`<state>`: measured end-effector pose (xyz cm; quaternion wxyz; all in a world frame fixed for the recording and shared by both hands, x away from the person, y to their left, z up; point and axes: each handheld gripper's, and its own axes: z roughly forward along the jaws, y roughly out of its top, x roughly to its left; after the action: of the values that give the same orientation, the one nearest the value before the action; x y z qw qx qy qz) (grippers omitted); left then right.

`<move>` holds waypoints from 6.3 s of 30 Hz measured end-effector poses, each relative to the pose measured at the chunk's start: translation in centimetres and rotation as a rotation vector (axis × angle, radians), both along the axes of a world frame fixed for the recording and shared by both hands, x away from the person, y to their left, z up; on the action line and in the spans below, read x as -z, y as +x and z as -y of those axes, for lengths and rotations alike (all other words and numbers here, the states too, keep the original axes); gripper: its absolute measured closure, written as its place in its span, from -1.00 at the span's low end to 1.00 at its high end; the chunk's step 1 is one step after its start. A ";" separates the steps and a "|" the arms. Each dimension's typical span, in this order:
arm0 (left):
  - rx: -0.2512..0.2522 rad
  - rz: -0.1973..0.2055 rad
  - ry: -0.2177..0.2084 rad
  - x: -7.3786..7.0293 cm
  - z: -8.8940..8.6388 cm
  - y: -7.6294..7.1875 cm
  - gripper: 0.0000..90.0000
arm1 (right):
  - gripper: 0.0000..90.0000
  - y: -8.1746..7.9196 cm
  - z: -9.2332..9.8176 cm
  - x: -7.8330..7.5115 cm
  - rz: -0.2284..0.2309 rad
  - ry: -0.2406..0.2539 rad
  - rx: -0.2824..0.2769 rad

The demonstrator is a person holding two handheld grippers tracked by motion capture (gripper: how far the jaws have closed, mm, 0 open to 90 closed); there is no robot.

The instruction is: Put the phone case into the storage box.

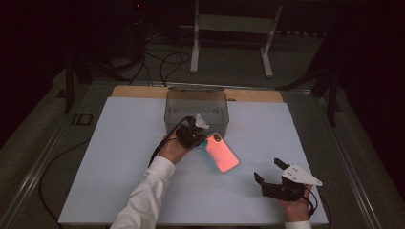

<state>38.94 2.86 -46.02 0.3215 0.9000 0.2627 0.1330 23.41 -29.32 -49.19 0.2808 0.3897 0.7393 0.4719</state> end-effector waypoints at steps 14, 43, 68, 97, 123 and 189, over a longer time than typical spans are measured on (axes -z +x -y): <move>-0.044 0.082 -0.021 -2.1 -3.7 -1.6 0.98 | -0.80 0.0 -0.2 0.1 -0.006 -0.002 -0.005; -0.202 0.170 -0.086 -2.4 -12.2 -5.6 0.98 | -0.80 0.1 -0.7 0.5 -0.024 -0.018 -0.018; -0.268 0.222 -0.111 -1.1 -15.6 -7.9 0.98 | -0.80 0.2 -1.0 0.6 -0.031 -0.011 -0.024; -0.257 0.330 -0.137 -2.5 -15.3 -8.9 0.97 | -0.80 2.5 -3.9 -1.9 -0.101 0.011 -0.138; -0.195 0.381 -0.132 -3.4 -14.4 -9.9 0.97 | -0.80 5.8 -8.1 -6.4 -0.191 0.003 -0.286; -0.060 0.461 -0.121 -4.1 -11.7 -11.6 0.97 | 0.27 10.1 -18.1 -10.0 -0.586 0.035 -0.598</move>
<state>27.32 14.57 -41.89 0.4223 0.8167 0.2165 0.3283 33.46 -11.26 -39.16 -0.0975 0.2803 0.8604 0.4143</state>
